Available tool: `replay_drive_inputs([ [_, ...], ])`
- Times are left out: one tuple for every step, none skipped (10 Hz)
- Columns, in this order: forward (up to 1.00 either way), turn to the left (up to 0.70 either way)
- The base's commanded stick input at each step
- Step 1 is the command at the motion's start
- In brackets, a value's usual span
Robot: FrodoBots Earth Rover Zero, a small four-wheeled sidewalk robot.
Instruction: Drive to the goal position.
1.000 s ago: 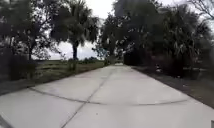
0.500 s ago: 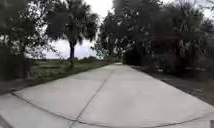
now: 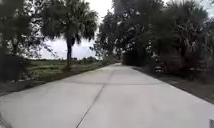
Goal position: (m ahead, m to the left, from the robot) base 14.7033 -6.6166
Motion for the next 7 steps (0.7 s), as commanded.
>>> replay_drive_inputs([
  [0.85, 0.00],
  [0.85, 0.00],
  [0.85, 0.00],
  [0.85, 0.00],
  [0.85, 0.00],
  [0.85, 0.00],
  [0.85, 0.00],
])
